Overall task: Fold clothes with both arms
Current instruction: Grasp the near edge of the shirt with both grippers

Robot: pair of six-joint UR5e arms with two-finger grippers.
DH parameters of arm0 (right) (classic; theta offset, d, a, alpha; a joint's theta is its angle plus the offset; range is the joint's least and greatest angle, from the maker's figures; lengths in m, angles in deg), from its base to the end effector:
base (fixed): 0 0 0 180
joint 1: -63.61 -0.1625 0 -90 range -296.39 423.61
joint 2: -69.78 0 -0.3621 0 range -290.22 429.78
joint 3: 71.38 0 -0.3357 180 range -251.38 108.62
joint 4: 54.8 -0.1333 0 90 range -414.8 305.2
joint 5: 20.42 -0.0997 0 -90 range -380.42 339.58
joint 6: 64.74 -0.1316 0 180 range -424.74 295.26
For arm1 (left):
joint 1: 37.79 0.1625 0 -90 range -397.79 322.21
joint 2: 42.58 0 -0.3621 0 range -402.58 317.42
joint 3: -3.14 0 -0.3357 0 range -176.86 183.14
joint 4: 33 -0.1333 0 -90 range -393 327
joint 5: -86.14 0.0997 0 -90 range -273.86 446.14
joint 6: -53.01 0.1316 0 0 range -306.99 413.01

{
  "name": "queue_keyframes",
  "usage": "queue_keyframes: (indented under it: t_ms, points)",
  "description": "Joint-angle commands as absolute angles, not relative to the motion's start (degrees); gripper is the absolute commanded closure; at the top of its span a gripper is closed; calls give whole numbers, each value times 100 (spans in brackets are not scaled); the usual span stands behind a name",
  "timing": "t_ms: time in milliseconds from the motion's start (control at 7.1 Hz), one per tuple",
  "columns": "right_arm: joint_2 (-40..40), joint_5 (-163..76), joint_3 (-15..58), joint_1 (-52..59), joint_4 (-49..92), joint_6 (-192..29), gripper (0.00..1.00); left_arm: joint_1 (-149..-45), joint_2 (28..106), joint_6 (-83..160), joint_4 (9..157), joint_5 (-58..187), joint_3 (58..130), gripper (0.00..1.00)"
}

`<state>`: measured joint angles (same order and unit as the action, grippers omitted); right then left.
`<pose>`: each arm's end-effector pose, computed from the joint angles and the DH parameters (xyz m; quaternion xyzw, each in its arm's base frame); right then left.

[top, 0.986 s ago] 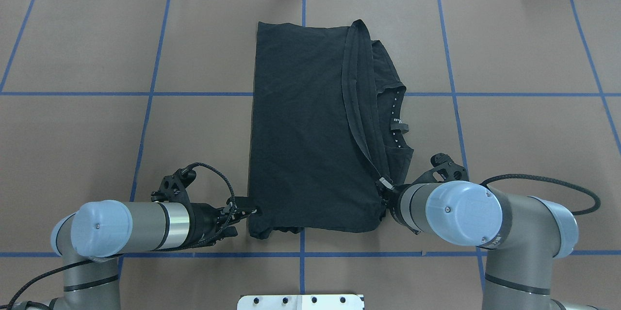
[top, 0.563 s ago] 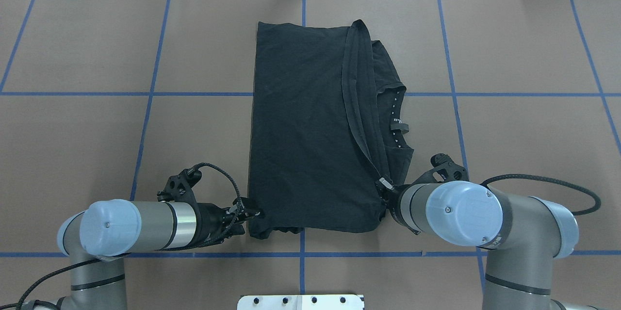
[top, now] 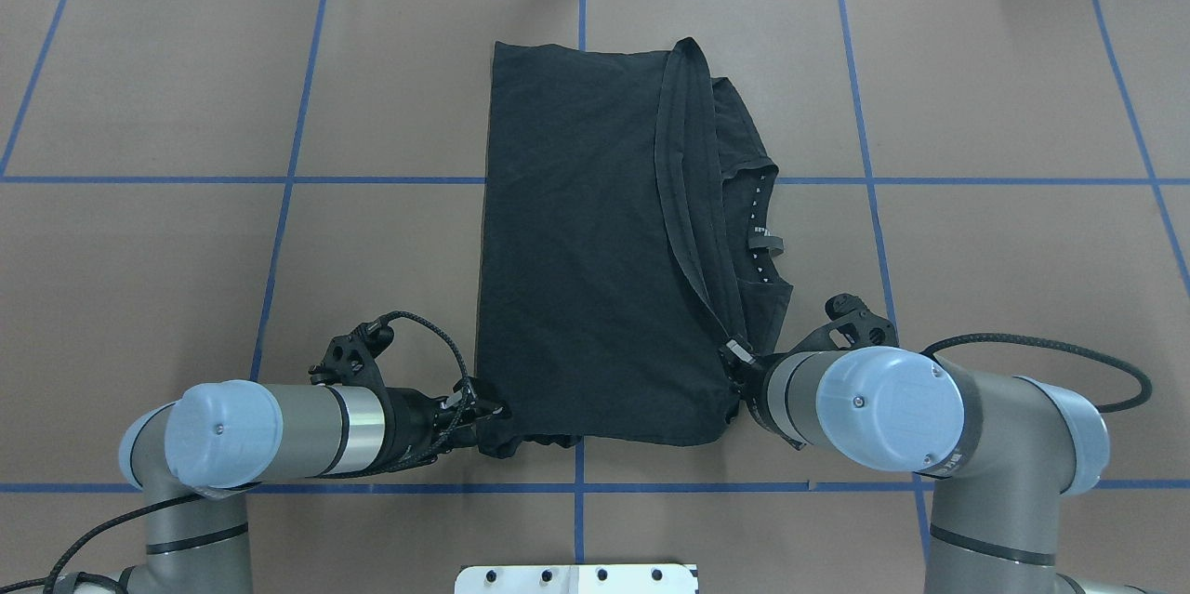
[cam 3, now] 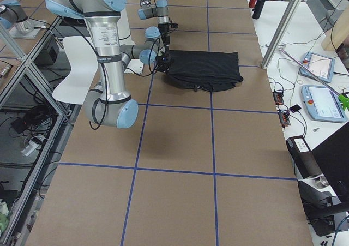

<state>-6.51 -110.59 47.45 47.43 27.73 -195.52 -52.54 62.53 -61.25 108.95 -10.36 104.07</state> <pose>-0.4413 -0.2664 0.2955 -0.0914 -0.4127 0.4316 0.7969 0.4966 -0.2532 0.2944 -0.0960 0.6224 -0.2255 0.7433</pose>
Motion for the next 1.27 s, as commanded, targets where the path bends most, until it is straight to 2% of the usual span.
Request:
queue_keyframes:
  t_ms: [0, 423, 563, 704, 986, 1127]
  points:
    - [-651, -11059, 4745, 4743, 2773, -19552, 100, -5247, 6245, -6125, 10894, -1036, 10369, 38]
    - [-651, -11059, 4745, 4743, 2773, -19552, 100, -5247, 6201, -6134, 10894, -1036, 10386, 40]
    - [-651, -11059, 4745, 4743, 2773, -19552, 100, -5247, 6201, -6142, 10894, -1036, 10386, 45]
    - [-651, -11059, 4745, 4743, 2773, -19552, 100, -5238, 6201, -6290, 10894, -1036, 10378, 59]
    - [-677, -11051, 4737, 4743, 2773, -19552, 100, -5238, 6219, -6380, 10894, -1045, 10378, 96]
    - [-677, -11059, 4745, 4743, 2764, -19552, 100, -5238, 6210, -6388, 10894, -1054, 10386, 100]
